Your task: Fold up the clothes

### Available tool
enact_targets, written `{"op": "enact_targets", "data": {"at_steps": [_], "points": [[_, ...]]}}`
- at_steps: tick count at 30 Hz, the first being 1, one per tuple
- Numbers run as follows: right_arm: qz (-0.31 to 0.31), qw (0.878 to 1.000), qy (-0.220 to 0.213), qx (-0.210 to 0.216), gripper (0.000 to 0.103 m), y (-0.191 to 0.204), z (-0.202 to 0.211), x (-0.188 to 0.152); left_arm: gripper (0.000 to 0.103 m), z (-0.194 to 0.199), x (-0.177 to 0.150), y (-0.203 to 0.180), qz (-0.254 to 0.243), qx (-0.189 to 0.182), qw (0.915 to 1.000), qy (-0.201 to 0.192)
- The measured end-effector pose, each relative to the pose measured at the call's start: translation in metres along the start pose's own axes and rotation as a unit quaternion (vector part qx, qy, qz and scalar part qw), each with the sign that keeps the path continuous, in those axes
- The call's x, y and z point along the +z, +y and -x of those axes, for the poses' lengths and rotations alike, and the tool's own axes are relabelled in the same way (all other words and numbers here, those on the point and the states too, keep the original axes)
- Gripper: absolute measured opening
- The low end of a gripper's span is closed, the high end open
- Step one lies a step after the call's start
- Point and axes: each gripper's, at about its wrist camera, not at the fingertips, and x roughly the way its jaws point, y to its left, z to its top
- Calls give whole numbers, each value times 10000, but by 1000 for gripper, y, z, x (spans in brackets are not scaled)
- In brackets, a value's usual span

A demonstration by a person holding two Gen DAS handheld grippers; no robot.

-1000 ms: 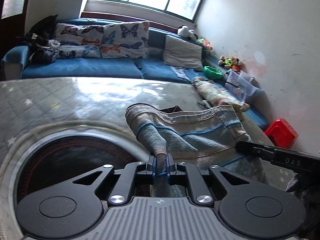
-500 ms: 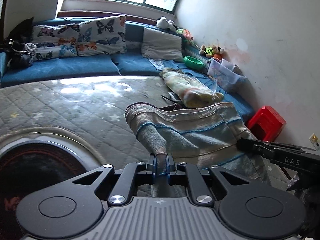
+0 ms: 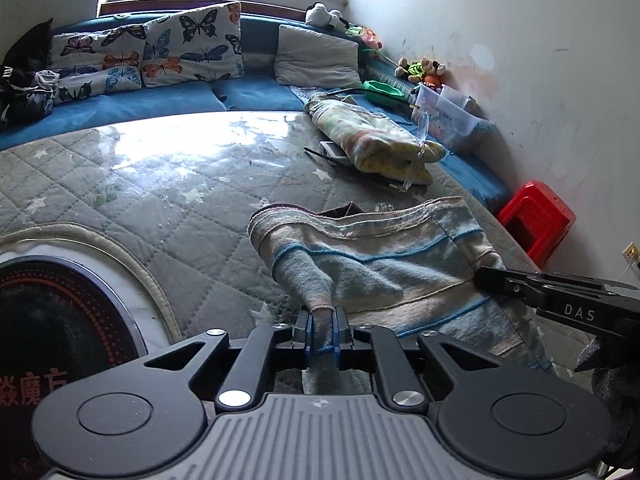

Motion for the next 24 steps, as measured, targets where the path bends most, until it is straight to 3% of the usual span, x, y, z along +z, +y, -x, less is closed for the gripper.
{"op": "enact_targets", "data": {"at_steps": [13, 20, 24], "points": [[-30, 9997, 132, -211, 13, -7, -11, -4, 20, -3, -1, -5, -141, 204, 9997, 24], [56, 9996, 91, -254, 17, -6, 0, -6, 44, 4, -8, -8, -278, 339, 9990, 5], [178, 9997, 68, -181, 24, 0, 8, -11, 50, 11, -16, -14, -471, 342, 9983, -25]]}}
